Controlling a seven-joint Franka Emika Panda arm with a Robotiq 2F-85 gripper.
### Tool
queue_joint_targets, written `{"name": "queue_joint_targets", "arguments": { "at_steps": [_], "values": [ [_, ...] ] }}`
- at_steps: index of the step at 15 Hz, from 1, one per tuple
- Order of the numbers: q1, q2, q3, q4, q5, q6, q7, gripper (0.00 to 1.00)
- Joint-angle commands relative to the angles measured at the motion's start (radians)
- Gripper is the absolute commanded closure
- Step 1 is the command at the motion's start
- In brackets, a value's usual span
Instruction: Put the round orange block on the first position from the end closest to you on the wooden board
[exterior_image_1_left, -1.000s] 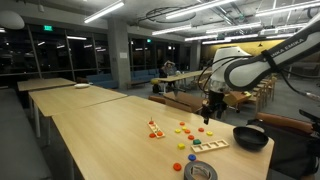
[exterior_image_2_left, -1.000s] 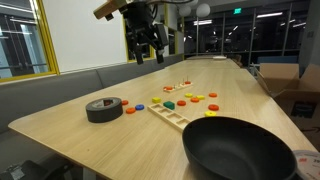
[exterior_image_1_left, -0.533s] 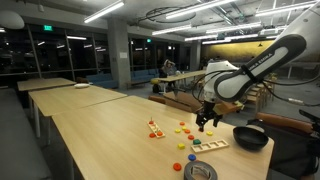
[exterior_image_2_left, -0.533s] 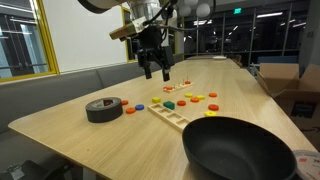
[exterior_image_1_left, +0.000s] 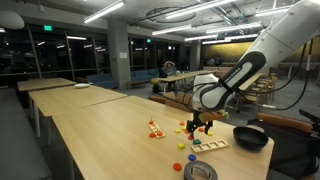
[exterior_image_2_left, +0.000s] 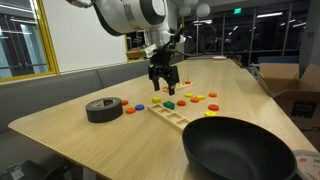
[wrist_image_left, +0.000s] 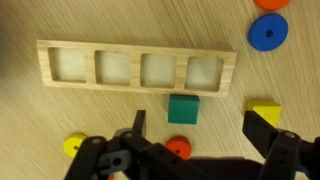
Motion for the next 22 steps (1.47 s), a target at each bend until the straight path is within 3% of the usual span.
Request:
{"name": "queue_joint_targets", "arguments": {
  "at_steps": [1, 12, 22],
  "values": [
    [0.038, 0.093, -0.039, 0.094, 0.017, 0.028, 0.035, 0.0],
    [0.063, 0.293, -0.121, 0.262, 0.098, 0.048, 0.021, 0.0],
    [0.074, 0.341, -0.125, 0.307, 0.17, 0.043, 0.019, 0.0]
  ]
}}
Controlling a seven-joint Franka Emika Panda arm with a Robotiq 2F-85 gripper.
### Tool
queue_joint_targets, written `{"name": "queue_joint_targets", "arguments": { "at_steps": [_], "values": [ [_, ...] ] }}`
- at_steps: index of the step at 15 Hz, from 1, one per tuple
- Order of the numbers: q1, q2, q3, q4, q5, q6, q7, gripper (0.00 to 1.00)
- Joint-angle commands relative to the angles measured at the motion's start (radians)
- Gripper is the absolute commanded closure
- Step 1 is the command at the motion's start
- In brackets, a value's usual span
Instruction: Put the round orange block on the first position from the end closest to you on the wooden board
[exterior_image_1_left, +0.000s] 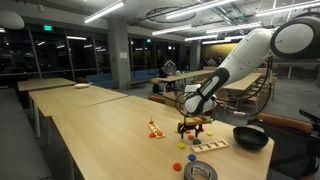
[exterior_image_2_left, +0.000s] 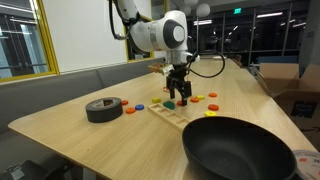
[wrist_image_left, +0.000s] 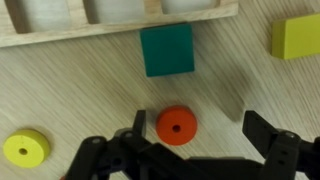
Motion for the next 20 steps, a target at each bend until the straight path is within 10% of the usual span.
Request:
{"name": "queue_joint_targets", "arguments": {
  "at_steps": [1, 18, 19, 20],
  "values": [
    [0.024, 0.017, -0.019, 0.031, 0.039, 0.007, -0.008, 0.0],
    [0.021, 0.036, -0.029, 0.053, 0.049, -0.01, -0.02, 0.0],
    [0.012, 0.05, -0.032, 0.061, 0.052, -0.002, -0.032, 0.25],
    [0.006, 0.059, -0.036, 0.065, 0.054, 0.005, -0.038, 0.26]
  ]
}}
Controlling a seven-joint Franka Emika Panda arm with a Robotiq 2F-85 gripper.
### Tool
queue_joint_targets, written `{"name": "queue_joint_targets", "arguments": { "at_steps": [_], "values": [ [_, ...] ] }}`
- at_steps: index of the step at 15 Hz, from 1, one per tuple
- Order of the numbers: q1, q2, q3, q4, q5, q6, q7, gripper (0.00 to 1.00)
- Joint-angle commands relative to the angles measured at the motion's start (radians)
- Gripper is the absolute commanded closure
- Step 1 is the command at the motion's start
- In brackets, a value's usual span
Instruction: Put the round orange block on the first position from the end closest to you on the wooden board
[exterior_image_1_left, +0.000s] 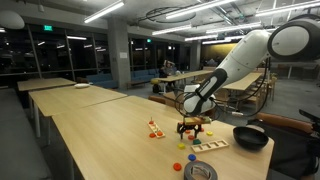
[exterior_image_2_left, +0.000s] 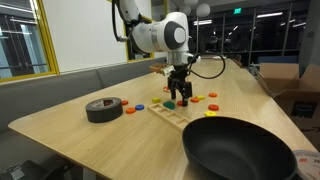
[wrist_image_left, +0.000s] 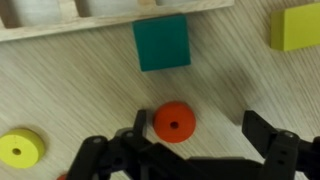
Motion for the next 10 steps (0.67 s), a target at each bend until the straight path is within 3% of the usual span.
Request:
{"name": "queue_joint_targets", "arguments": {
  "at_steps": [1, 7, 10],
  "values": [
    [-0.005, 0.04, -0.027, 0.042, 0.035, 0.013, -0.035, 0.32],
    [-0.005, 0.034, -0.039, 0.047, 0.053, 0.019, -0.033, 0.78],
    [-0.003, 0.035, -0.04, 0.055, 0.052, 0.014, -0.033, 0.81]
  ]
}}
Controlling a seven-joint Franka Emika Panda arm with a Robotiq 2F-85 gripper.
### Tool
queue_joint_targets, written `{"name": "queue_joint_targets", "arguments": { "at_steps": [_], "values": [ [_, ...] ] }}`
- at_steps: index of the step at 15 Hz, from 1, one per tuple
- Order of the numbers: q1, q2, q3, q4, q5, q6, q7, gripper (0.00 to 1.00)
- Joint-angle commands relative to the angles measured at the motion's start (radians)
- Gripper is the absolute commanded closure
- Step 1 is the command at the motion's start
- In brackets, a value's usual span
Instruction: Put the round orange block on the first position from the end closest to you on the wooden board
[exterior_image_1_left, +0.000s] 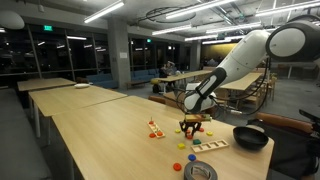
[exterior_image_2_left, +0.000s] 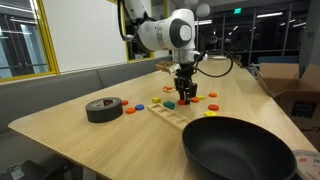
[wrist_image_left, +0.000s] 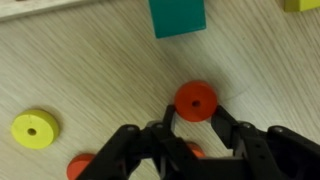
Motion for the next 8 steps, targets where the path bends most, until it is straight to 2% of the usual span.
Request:
{"name": "queue_joint_targets", "arguments": {
  "at_steps": [1, 8],
  "values": [
    [0.003, 0.023, -0.006, 0.031, 0.028, 0.004, -0.03, 0.82],
    [0.046, -0.066, 0.012, -0.002, 0.007, -0.029, -0.041, 0.81]
  ]
}}
